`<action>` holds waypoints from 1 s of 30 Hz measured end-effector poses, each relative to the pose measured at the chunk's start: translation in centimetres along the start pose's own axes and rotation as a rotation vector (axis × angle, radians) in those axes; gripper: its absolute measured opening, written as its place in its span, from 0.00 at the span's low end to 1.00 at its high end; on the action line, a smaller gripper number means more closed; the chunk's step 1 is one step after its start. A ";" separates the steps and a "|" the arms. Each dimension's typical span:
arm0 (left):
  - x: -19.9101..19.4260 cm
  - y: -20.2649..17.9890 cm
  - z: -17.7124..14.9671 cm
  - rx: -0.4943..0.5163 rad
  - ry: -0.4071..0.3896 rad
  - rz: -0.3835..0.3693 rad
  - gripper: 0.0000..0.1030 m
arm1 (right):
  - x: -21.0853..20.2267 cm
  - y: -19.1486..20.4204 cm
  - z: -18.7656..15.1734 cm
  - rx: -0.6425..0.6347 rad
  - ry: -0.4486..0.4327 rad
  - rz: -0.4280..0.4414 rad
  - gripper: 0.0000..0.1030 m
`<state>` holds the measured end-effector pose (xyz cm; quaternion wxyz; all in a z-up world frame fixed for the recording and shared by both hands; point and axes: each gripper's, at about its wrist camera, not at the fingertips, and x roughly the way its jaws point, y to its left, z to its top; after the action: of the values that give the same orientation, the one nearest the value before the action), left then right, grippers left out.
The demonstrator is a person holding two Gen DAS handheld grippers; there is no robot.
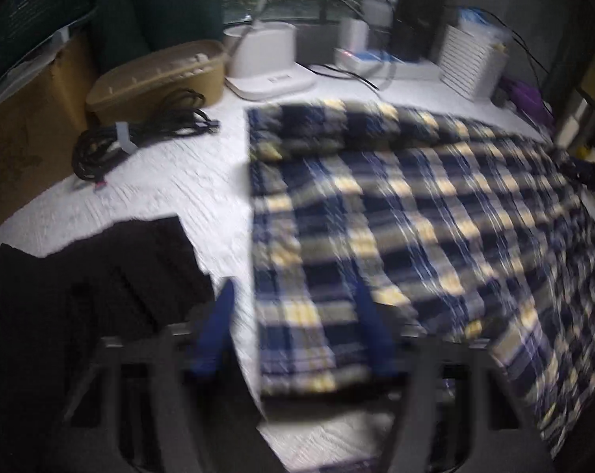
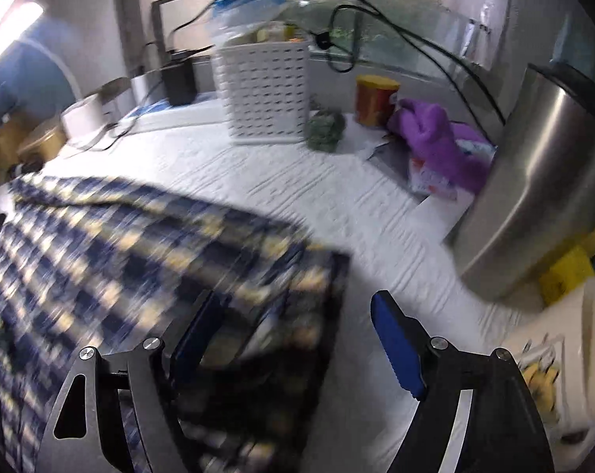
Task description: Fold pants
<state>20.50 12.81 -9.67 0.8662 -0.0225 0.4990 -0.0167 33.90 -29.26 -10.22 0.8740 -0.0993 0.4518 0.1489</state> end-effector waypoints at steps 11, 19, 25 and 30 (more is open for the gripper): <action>-3.7 -1.1 -3.9 0.006 -0.008 0.036 0.03 | -2.1 3.7 -4.8 -0.105 0.040 -0.097 0.44; -3.9 -0.4 -6.0 -0.031 0.079 -0.020 0.07 | -4.0 3.2 -7.6 -0.066 0.060 -0.081 0.44; -6.5 2.6 -3.3 -0.050 0.009 0.019 0.46 | -5.7 1.8 -5.9 -0.001 -0.011 -0.093 0.45; -6.3 4.3 2.3 -0.047 -0.131 0.022 0.62 | -5.5 0.2 -2.1 0.019 -0.075 -0.082 0.76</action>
<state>19.35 17.49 -3.34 0.8963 -0.0385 0.4418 0.0060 29.22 -30.63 -6.86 0.8966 -0.1038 0.4156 0.1123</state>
